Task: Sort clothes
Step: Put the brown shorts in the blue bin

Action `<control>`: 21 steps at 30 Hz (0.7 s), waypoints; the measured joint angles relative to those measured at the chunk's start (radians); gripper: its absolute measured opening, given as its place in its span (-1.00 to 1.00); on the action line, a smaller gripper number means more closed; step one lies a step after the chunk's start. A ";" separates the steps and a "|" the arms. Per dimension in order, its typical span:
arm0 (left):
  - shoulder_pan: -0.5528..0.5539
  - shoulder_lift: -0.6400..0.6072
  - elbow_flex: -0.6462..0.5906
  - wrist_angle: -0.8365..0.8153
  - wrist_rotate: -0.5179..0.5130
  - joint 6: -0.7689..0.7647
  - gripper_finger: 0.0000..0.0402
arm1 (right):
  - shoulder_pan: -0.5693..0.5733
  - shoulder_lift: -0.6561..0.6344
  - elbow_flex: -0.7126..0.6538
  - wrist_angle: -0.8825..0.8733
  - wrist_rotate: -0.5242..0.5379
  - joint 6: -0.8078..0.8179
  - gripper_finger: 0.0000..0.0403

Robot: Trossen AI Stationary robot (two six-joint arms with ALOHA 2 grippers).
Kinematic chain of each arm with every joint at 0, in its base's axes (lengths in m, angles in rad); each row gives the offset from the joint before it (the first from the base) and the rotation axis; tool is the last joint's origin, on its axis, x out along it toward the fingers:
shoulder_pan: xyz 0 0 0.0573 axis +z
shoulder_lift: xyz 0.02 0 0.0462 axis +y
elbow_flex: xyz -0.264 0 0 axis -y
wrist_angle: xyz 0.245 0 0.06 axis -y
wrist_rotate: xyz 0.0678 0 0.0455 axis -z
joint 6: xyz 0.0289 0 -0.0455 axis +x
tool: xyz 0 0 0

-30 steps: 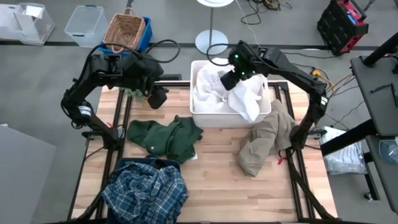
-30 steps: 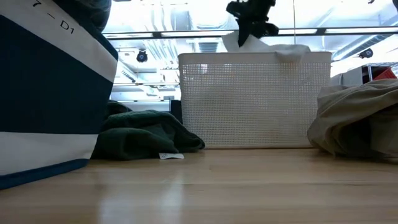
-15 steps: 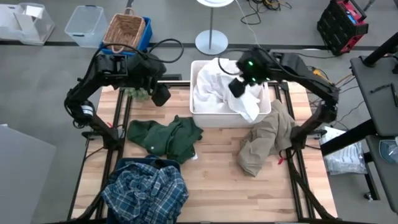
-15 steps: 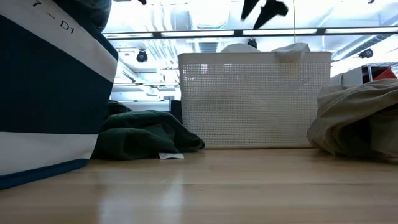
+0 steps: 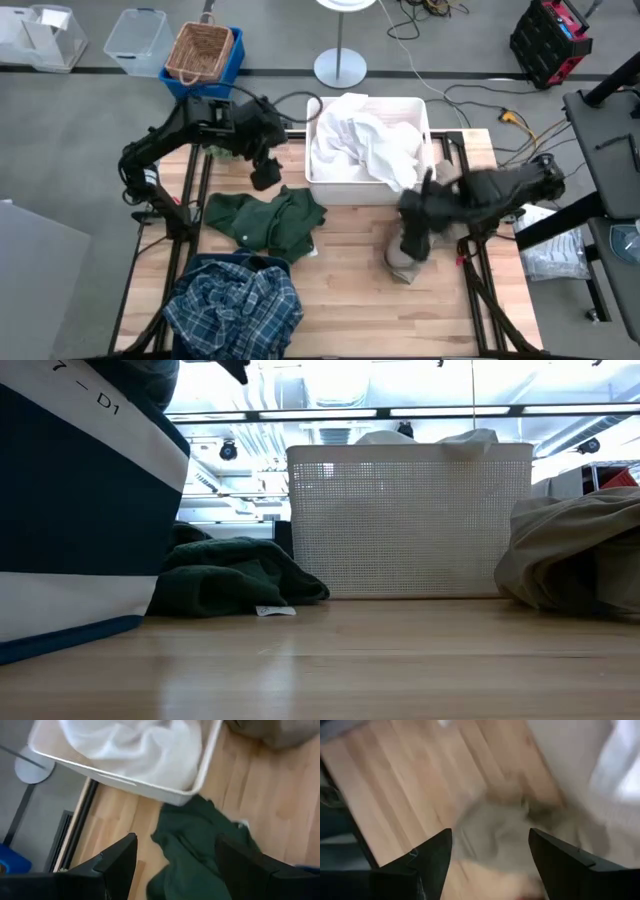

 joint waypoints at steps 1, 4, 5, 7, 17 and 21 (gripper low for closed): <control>-0.003 -0.003 -0.019 0.000 0.002 0.006 0.21 | 0.040 -0.003 -0.037 -0.008 0.002 0.055 0.26; -0.004 -0.006 -0.064 0.002 0.001 0.009 0.21 | 0.119 -0.009 -0.151 -0.007 -0.003 0.240 0.29; -0.004 -0.006 -0.075 0.005 0.001 0.009 0.21 | 0.129 -0.012 -0.189 -0.007 -0.004 0.308 0.31; -0.006 -0.006 -0.091 0.018 0.000 0.008 0.21 | 0.124 -0.017 -0.264 -0.030 0.000 0.474 0.37; -0.029 -0.022 -0.058 0.035 -0.001 -0.014 0.21 | -0.010 -0.089 -0.630 0.171 0.008 0.852 0.53; -0.039 -0.027 -0.019 0.036 -0.002 -0.025 0.21 | -0.054 -0.100 -0.782 0.314 0.007 0.891 0.44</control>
